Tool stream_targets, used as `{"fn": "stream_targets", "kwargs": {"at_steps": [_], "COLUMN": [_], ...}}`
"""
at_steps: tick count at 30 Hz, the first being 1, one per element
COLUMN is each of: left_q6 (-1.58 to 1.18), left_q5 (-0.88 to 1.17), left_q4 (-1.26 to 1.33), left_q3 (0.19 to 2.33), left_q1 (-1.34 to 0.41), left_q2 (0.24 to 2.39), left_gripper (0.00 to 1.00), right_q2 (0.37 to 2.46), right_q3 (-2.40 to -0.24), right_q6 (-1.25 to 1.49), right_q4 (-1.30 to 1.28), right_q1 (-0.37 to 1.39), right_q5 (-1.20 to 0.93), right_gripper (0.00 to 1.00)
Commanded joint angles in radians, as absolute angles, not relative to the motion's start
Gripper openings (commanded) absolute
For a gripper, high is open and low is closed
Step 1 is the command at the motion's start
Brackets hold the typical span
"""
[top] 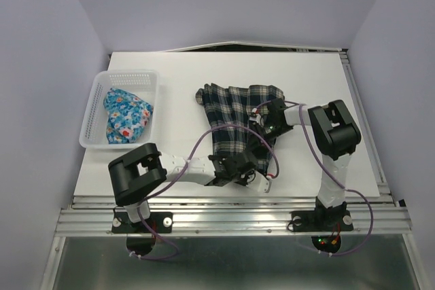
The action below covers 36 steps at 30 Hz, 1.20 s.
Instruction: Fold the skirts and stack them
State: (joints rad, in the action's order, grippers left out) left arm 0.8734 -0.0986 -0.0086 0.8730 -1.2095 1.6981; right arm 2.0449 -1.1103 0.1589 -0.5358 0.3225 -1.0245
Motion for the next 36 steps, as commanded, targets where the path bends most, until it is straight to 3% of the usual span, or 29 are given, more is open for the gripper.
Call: {"fn": "stream_targets", "kwargs": {"at_steps": [1,5,10,12,15,22,29,36], "left_q6": [0.810,0.793,0.759,0.753,0.729,0.710,0.741,0.764], "left_q5": [-0.130,-0.091,0.086,0.164,0.244,0.431,0.549,0.526], "left_q4": [-0.084,-0.145,-0.376,-0.467,-0.573,-0.808,-1.018,-1.118], "left_q3": [0.874,0.917,1.015,1.067,1.144,1.363,1.629,1.792], "left_q1": [-1.203,-1.201,-1.203,-1.203,-1.201,-1.193,-1.160,-1.077], "left_q2": [1.753,1.730,1.677,1.661,1.637,1.647,1.713,1.787], "left_gripper": [0.16,0.00,0.00,0.00,0.00,0.00,0.00,0.00], "right_q2": [2.083,2.049,1.953,1.936,1.931,2.069,2.213,2.258], "right_q3": [-1.106,-1.130,-1.296,-1.418,-1.570,-1.761,-1.789,-1.701], "right_q6": [0.109,0.106,0.074,0.071,0.048,-0.122,-0.230,-0.334], "right_q4": [-0.529,-0.531,-0.551,-0.555,-0.561,-0.630,-0.703,-0.773], "right_q1": [0.334,0.334,0.325,0.313,0.289,0.268,0.268,0.288], "right_q5": [-0.861,-0.865,-0.802,-0.784,-0.727,-0.585,-0.664,-0.713], "right_gripper": [0.38,0.39,0.53,0.66,0.70,0.71,0.70,0.54]}}
